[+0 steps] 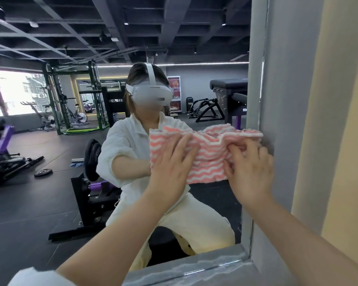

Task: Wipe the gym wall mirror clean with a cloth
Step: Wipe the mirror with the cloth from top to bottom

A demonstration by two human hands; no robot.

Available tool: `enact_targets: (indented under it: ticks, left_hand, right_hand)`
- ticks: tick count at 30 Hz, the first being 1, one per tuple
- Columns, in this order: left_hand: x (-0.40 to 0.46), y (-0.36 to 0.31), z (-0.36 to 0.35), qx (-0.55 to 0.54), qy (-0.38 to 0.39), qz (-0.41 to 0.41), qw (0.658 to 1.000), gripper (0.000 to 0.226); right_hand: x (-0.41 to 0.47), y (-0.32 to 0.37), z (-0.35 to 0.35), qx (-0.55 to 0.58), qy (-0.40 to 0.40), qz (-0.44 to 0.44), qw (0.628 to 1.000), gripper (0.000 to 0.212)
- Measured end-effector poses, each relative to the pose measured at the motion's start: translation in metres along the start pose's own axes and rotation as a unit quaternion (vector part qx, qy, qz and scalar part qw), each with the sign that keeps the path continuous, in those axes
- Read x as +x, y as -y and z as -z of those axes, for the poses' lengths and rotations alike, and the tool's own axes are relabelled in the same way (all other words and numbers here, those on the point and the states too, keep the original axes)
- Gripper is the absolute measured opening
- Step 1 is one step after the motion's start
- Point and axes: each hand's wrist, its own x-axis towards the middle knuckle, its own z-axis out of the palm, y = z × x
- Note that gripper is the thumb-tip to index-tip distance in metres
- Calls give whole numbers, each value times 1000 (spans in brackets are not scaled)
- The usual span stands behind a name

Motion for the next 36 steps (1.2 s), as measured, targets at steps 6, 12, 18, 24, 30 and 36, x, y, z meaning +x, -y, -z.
enact_targets:
  ticks: [6,12,18,24,30,36]
  left_hand:
    - [-7,-4,-17,108,33,8,994,55]
    - [40,11,-18,105,-41,27,993,54]
    - [90,21,-9,128,-82,52,987,57]
    - [42,-1,-29,97,-54,-30,993,60]
    - [-53,-42,-59,62,55,-102,991,58]
    - [-139,-78,-84,115,188,-193,956,72]
  right_hand:
    - [-17,6,-29,24,44,72,996,58]
    - [35,13,-33,72,93,-4,993,63]
    - [80,2,-24,80,62,13,995,59]
    - [26,-7,-40,135,39,28,990,59]
    - [-87,-24,-64,70,56,70,994,59]
    - [-201,-26,-74,22,252,-6,967,79]
